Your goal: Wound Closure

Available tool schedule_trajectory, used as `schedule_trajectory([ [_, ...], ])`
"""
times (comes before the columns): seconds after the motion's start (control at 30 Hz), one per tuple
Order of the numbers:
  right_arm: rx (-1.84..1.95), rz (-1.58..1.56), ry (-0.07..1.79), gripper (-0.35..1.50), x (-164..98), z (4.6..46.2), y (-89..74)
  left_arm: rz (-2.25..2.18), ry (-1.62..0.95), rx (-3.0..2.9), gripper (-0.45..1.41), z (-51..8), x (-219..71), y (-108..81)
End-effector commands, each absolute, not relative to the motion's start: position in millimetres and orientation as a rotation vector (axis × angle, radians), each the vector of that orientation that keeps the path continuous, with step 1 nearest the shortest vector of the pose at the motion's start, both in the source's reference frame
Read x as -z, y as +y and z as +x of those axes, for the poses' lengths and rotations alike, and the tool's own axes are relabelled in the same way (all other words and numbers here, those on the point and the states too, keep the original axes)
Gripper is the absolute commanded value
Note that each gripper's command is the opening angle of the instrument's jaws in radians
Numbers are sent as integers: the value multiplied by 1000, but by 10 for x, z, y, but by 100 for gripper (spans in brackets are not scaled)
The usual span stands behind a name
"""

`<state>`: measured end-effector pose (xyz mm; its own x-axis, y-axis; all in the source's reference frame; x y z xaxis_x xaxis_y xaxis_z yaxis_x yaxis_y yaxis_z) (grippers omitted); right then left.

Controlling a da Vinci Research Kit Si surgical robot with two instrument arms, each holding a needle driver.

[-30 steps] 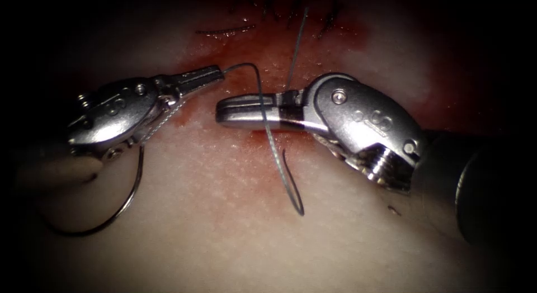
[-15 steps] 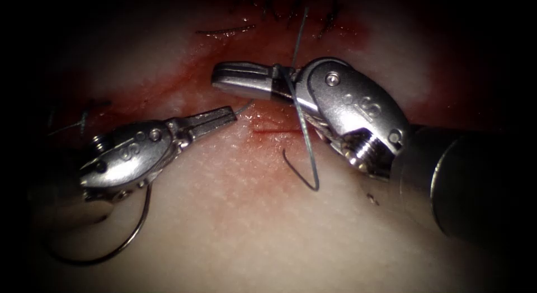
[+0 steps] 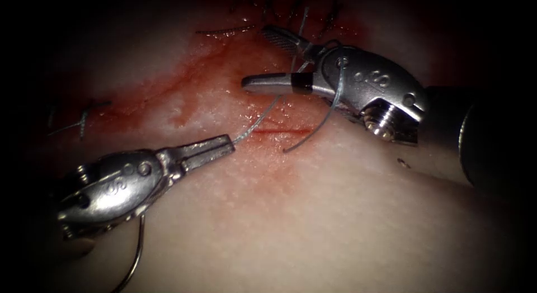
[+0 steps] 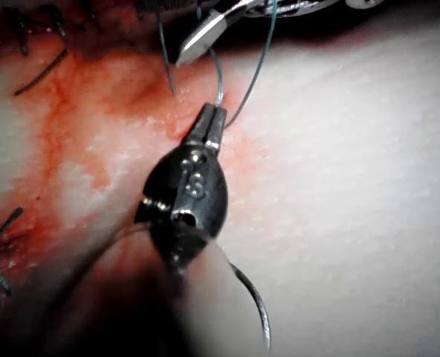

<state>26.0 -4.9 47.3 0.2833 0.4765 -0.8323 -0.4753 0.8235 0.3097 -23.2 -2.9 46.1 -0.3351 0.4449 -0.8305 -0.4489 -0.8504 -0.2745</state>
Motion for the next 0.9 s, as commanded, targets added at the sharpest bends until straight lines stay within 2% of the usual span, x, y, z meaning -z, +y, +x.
schedule_trajectory([
  [0.03, -607, 36, 1100, 113, -481, 263, -52, -1375, 15, -2201, -45, -237, -465, -27],
  [0.23, -460, 205, 1083, 99, -492, 265, -74, -1414, 50, -2219, -45, -235, -454, -4],
  [0.5, -366, 299, 1132, 99, -498, 272, -85, -1458, 69, -2242, -45, -233, -462, 27],
  [0.6, -318, 335, 1179, 69, -499, 275, -88, -1477, 69, -2247, -45, -235, -478, 41],
  [0.63, -308, 342, 1197, 47, -499, 275, -88, -1478, 65, -2249, -45, -236, -482, 44],
  [0.67, -301, 351, 1217, 17, -499, 275, -88, -1477, 57, -2256, -45, -237, -487, 46],
  [0.7, -292, 354, 1232, 0, -499, 276, -87, -1474, 47, -2265, -45, -238, -492, 48],
  [0.73, -269, 365, 1264, -35, -500, 277, -88, -1473, 39, -2275, -45, -240, -501, 51],
  [0.9, -283, 380, 1380, -35, -501, 279, -84, -1473, 23, -2307, -45, -241, -527, 52],
])
